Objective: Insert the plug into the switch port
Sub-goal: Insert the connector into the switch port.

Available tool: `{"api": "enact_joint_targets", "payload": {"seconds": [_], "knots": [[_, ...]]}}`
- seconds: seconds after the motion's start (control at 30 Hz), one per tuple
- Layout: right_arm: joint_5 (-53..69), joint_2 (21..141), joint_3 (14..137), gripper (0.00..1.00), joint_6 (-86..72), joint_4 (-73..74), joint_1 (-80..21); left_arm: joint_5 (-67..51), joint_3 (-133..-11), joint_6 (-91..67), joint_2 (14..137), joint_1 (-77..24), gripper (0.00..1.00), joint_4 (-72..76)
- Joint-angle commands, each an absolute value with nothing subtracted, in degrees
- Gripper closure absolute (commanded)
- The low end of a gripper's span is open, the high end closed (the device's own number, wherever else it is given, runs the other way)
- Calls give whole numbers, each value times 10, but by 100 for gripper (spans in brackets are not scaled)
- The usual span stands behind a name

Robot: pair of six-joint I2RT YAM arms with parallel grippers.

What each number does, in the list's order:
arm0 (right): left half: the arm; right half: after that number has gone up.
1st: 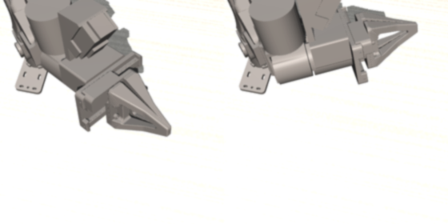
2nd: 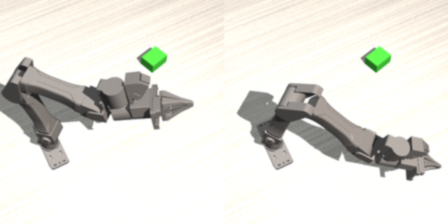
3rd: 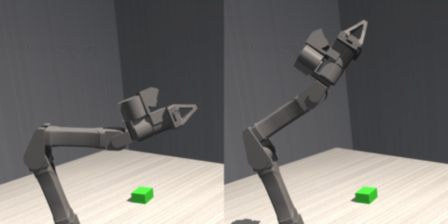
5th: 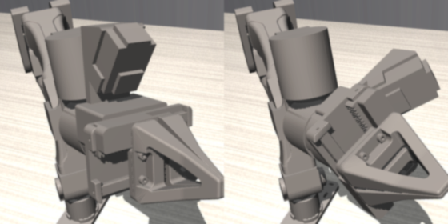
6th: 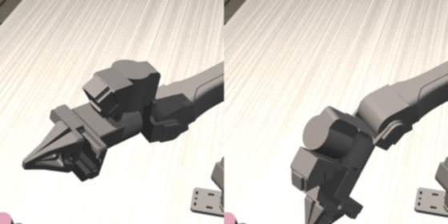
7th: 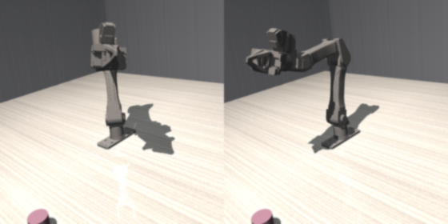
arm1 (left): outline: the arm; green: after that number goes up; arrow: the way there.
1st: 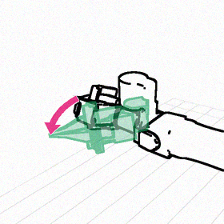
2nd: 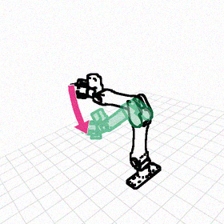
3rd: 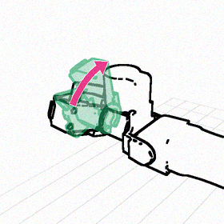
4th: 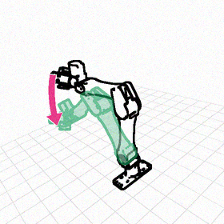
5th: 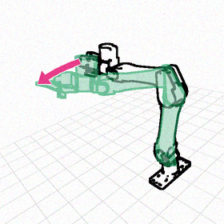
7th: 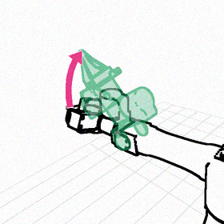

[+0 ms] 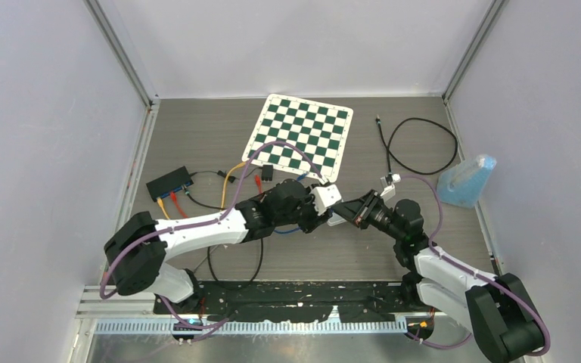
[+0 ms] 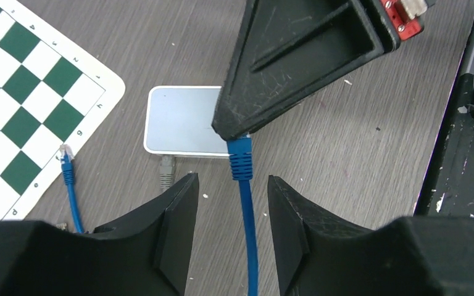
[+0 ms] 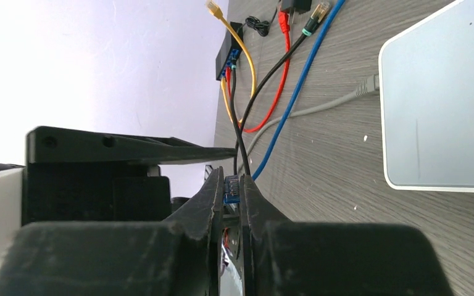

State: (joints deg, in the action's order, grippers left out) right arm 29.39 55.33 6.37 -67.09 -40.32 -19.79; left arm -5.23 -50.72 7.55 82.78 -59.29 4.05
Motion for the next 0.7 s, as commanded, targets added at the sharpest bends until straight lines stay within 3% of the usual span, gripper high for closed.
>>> {"api": "enact_joint_targets", "payload": {"seconds": [0.0,0.17,0.47,0.67], "knots": [[263,532,61,92,-682,-424,-200,-53,-528,62,839,-600,54,86],[260,526,58,91,-675,-416,-200,-66,-538,60,850,-601,62,90],[263,527,60,92,-673,-417,-200,-72,-548,60,866,-605,67,97],[262,523,60,91,-671,-411,-201,-74,-549,62,869,-604,97,100]]}}
